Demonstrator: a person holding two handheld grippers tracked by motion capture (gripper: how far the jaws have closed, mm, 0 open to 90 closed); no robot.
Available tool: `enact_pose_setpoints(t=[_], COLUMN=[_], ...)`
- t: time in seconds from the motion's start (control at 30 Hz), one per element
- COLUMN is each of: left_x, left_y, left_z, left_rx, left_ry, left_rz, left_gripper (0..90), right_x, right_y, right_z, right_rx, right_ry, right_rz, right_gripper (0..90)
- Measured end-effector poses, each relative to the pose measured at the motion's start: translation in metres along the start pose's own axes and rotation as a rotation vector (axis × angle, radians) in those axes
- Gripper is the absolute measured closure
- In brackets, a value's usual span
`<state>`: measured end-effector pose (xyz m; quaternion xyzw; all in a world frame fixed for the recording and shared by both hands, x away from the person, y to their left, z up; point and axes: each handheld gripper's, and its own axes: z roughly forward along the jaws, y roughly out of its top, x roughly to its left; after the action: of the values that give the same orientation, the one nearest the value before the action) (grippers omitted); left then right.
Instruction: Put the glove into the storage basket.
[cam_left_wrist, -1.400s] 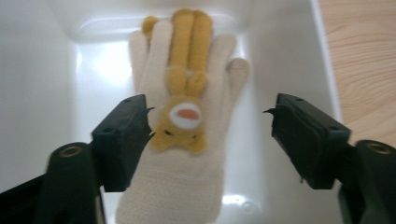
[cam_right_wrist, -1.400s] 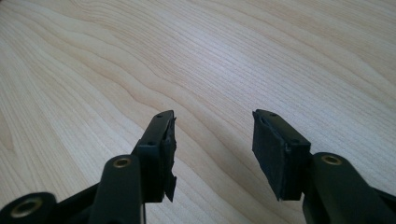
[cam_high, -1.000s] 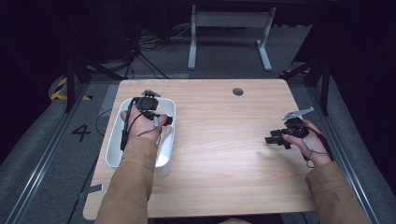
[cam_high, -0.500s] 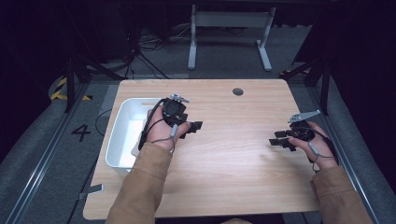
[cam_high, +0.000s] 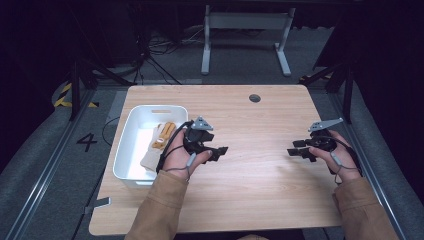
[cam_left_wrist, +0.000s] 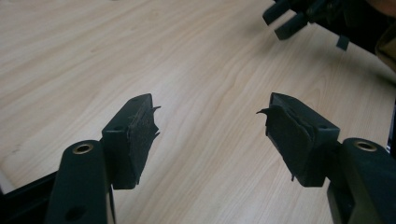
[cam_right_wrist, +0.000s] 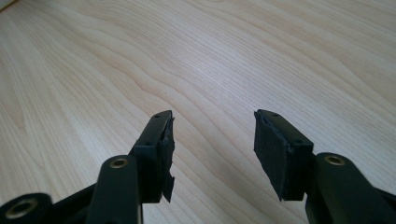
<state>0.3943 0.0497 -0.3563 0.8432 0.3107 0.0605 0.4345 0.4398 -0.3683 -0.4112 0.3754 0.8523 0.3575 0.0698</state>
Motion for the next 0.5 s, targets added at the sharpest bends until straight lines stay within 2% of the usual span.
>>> enact_pose_setpoints(t=[0.1,0.2,0.3,0.4,0.5], left_x=[-0.003,-0.002,-0.001,-0.002,-0.003], left_y=[-0.008,-0.018,-0.023,-0.031,-0.035], left_z=[0.009,0.017,0.024,0.033,0.038], left_rx=[0.009,-0.017,-0.005,-0.001,0.012], left_ry=[-0.027,-0.075,-0.083,-0.103,-0.101], left_rz=[0.024,0.037,0.063,0.042,0.049], left_gripper=[32.9,31.8,29.7,29.6,29.3], right_x=[0.001,0.002,0.001,0.000,-0.001], right_y=[0.001,0.000,-0.001,-0.001,-0.002], right_z=[0.002,0.004,0.002,0.001,0.001], right_rx=[-0.003,0.005,0.002,-0.003,-0.003], right_ry=[0.013,0.015,0.012,0.014,0.016], right_rz=[-0.010,-0.013,-0.010,-0.005,-0.003], right_gripper=[48.5,48.5,48.6,48.5,48.4])
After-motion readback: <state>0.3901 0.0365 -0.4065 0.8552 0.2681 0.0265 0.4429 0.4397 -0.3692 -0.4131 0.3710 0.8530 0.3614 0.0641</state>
